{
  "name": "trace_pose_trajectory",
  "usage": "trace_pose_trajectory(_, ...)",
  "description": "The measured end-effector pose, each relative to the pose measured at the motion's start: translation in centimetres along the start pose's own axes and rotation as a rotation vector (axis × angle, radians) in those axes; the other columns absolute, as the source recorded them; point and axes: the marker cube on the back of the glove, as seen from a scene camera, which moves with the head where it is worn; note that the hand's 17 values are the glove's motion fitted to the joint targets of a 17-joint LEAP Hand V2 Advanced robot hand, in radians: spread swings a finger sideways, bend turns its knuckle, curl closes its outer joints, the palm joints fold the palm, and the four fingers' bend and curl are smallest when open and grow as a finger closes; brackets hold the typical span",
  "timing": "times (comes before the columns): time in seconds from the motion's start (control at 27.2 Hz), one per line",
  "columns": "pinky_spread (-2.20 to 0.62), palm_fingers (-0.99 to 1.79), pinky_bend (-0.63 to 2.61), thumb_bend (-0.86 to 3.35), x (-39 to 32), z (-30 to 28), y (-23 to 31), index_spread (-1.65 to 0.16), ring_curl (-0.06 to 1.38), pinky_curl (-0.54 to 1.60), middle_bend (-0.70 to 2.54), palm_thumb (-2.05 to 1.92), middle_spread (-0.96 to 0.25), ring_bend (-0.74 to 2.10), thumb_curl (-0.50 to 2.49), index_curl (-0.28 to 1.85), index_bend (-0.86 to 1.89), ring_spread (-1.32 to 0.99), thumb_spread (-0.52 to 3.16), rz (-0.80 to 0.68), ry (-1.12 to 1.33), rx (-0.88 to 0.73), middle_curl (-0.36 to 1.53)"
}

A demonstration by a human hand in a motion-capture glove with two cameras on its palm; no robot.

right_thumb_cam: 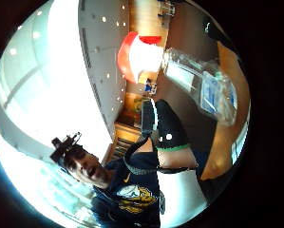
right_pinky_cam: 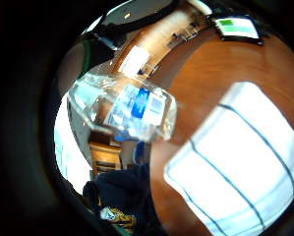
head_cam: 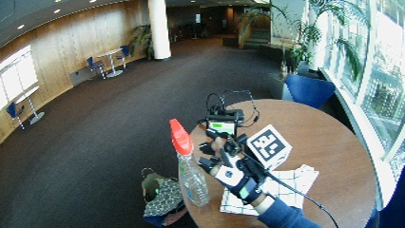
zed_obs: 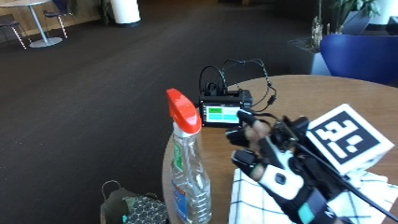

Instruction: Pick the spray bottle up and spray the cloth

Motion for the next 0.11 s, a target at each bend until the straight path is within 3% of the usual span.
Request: trace_pose_trajectory(0.11,0.08,0.47,0.53,-0.03,-1.3,-2.0,0.1,-0.41,0.35,0.35,0.46,0.66,-0.08,0.52,0.54,0.08,0.13,-0.11,1.10,-0.011,-0.031,0.010,0.43)
